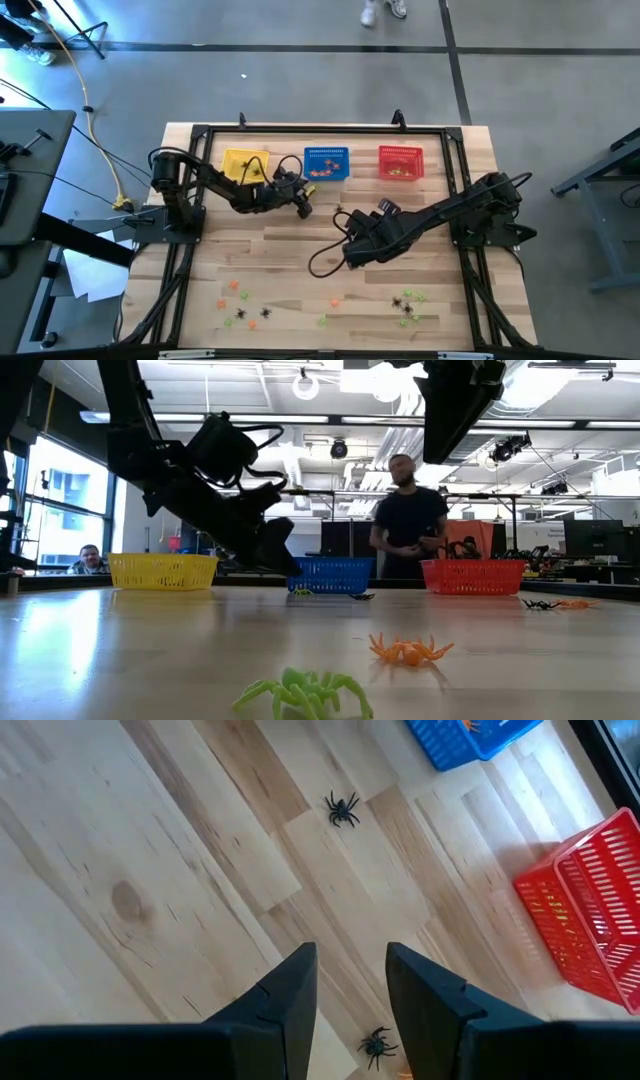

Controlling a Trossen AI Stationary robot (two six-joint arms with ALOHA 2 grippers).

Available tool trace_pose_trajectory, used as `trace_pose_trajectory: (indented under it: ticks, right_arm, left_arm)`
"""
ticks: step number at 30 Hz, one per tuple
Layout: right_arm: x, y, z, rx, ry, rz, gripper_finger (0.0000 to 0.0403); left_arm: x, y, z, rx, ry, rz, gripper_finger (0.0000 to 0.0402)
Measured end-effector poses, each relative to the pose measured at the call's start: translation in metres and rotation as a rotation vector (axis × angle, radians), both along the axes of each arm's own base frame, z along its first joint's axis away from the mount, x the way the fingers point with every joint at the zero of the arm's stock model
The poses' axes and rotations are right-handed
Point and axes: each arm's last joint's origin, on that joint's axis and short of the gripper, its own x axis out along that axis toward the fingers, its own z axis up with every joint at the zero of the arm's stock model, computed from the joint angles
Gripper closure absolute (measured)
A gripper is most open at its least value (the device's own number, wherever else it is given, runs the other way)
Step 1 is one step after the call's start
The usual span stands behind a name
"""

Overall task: Sort Halloween decoration
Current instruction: Put the green spider toy into the red basket

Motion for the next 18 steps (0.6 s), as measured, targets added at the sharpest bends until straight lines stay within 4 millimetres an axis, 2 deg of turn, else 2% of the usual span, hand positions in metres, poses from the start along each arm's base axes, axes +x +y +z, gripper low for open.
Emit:
trace_pose_trajectory:
  ticks: [5, 10, 18]
  right_arm:
    - [0.000, 0.000, 0.000, 0.000, 0.000, 0.000, 0.0285]
    - [0.000, 0.000, 0.000, 0.000, 0.000, 0.000, 0.0285]
    - [0.000, 0.000, 0.000, 0.003, -0.004, -0.003, 0.0285]
  left_arm:
    - [0.000, 0.001, -0.002, -0.005, 0.002, -0.001, 0.0231]
    - [0.003, 0.001, -0.015, -0.038, -0.005, 0.000, 0.0231]
    - [0.024, 0.005, -0.027, -0.005, 0.016, -0.001, 0.0231]
